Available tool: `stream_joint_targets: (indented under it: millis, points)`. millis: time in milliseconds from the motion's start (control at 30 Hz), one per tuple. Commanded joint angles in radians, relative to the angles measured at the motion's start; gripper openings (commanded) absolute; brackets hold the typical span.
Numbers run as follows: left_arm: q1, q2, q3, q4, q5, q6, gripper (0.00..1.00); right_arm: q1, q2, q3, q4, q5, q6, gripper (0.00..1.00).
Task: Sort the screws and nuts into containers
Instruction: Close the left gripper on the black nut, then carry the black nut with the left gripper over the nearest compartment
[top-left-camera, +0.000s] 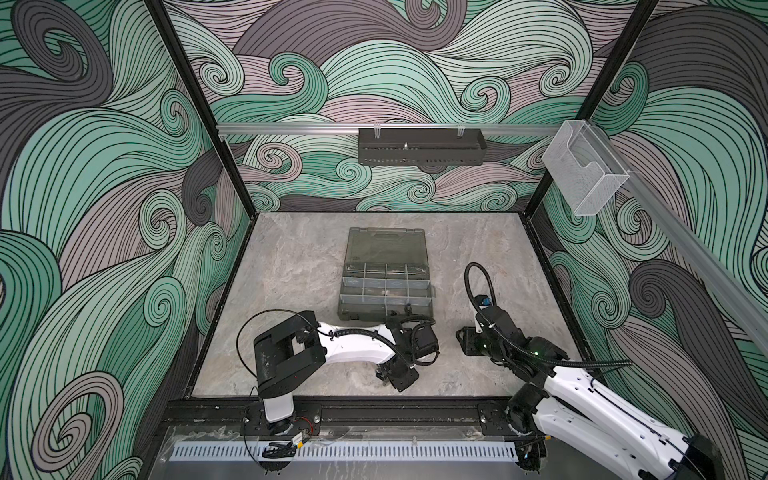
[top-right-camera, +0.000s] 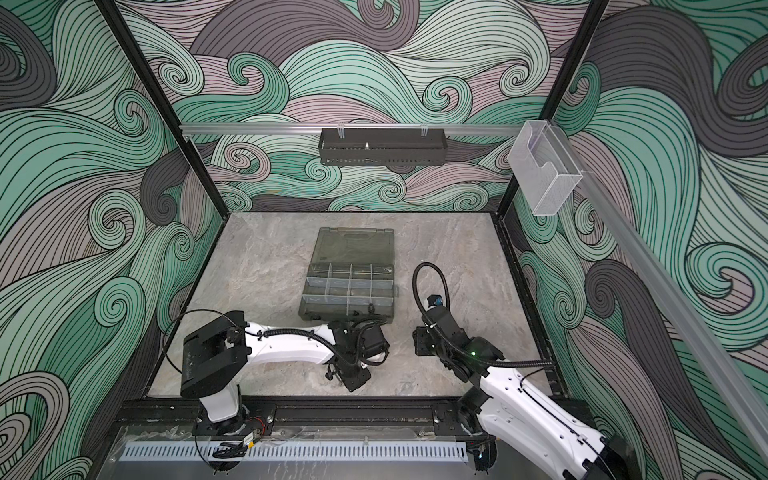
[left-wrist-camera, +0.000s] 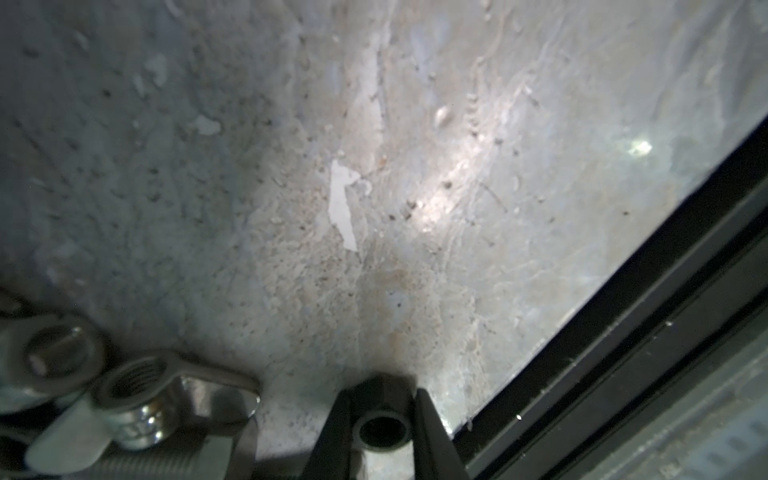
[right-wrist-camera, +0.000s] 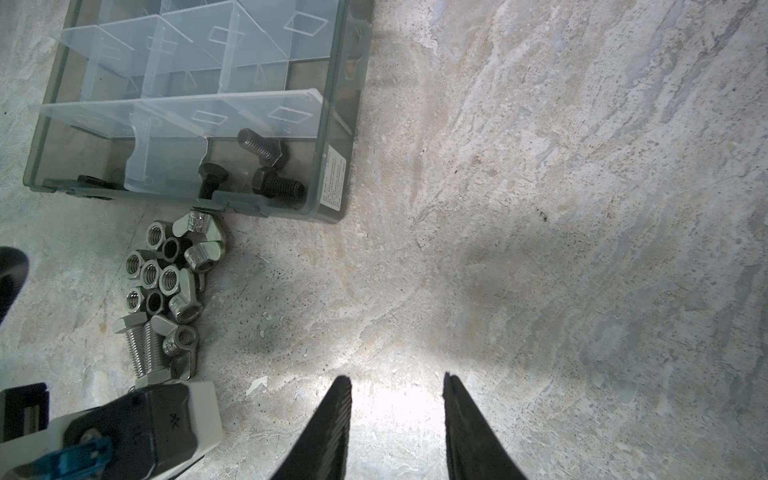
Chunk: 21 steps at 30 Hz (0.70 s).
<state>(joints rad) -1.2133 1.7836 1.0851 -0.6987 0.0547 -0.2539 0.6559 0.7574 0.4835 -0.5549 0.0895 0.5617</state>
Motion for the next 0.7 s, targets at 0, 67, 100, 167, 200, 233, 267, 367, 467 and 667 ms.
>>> stream_joint_targets:
  millis: [0, 67, 100, 167, 200, 233, 267, 367, 467, 667]
  points:
    - [0.004, -0.054, 0.058, -0.042, -0.040, 0.003, 0.20, -0.008, 0.001, 0.011, -0.008, 0.000, 0.015, 0.38]
    - [0.021, -0.087, 0.086, -0.061, -0.050, 0.009, 0.20, -0.009, 0.009, 0.019, -0.007, -0.002, 0.018, 0.39]
    - [0.034, -0.103, 0.100, -0.070, -0.053, 0.014, 0.20, -0.008, 0.016, 0.025, -0.007, -0.002, 0.018, 0.39]
    - [0.068, -0.136, 0.126, -0.083, -0.059, 0.030, 0.20, -0.009, 0.030, 0.037, -0.010, -0.003, 0.014, 0.38]
    - [0.090, -0.151, 0.138, -0.091, -0.063, 0.040, 0.20, -0.009, 0.038, 0.045, -0.012, -0.002, 0.012, 0.38]
    - [0.116, -0.169, 0.150, -0.098, -0.065, 0.052, 0.20, -0.009, 0.043, 0.052, -0.015, -0.002, 0.009, 0.38]
    - [0.141, -0.180, 0.159, -0.106, -0.067, 0.062, 0.20, -0.009, 0.049, 0.057, -0.016, 0.001, 0.007, 0.38]
    - [0.238, -0.214, 0.173, -0.110, -0.066, 0.105, 0.20, -0.010, 0.060, 0.072, -0.017, 0.009, 0.003, 0.38]
    - [0.329, -0.226, 0.190, -0.123, -0.065, 0.154, 0.20, -0.010, 0.072, 0.086, -0.017, 0.008, 0.003, 0.38]
    - [0.486, -0.217, 0.183, -0.115, -0.019, 0.219, 0.20, -0.010, 0.076, 0.098, -0.024, 0.000, 0.012, 0.38]
